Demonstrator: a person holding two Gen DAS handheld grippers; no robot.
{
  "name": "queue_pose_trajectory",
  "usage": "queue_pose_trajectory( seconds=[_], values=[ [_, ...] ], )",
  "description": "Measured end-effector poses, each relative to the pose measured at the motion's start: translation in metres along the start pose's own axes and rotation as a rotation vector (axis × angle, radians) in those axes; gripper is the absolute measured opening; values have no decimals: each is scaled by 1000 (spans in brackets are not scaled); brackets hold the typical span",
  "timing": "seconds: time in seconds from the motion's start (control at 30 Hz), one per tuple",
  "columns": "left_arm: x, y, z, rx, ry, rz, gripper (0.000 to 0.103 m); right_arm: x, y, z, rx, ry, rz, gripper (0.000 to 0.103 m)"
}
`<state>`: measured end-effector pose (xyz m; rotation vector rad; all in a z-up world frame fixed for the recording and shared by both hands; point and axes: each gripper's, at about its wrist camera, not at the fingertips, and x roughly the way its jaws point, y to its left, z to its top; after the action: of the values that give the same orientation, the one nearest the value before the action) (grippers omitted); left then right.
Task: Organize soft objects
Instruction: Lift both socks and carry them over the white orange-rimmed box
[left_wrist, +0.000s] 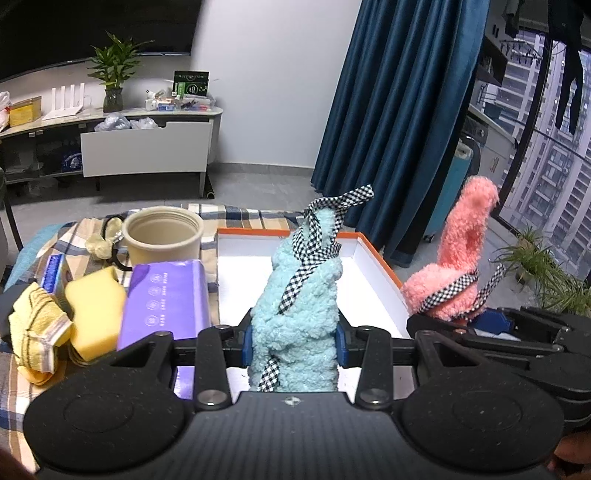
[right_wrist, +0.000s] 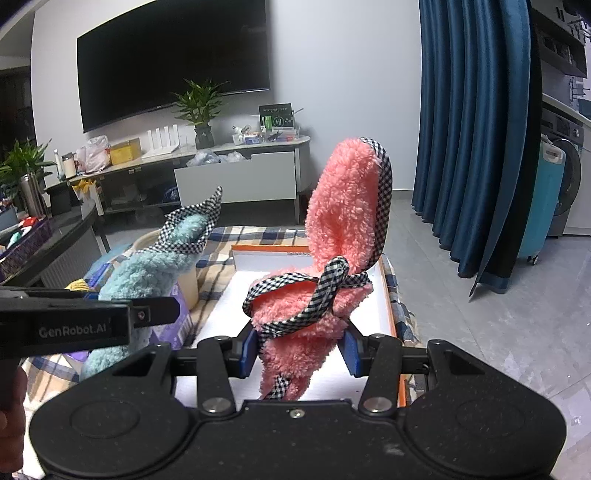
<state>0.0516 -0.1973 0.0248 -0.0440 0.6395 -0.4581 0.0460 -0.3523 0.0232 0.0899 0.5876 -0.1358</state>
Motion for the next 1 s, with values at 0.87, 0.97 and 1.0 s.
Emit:
queue_pose_trajectory(
  seconds=[0.87,0.97,1.0],
  values=[
    [53,-7,3,15,79,24,41,60,-21,14,-40,87,-13,56],
    [58,-8,5,12,82,36,41,67,-23,15,-38,95,-15,56],
    [60,-8,6,11,83,40,41,69,-26,16,-37,97,-12,56]
  ],
)
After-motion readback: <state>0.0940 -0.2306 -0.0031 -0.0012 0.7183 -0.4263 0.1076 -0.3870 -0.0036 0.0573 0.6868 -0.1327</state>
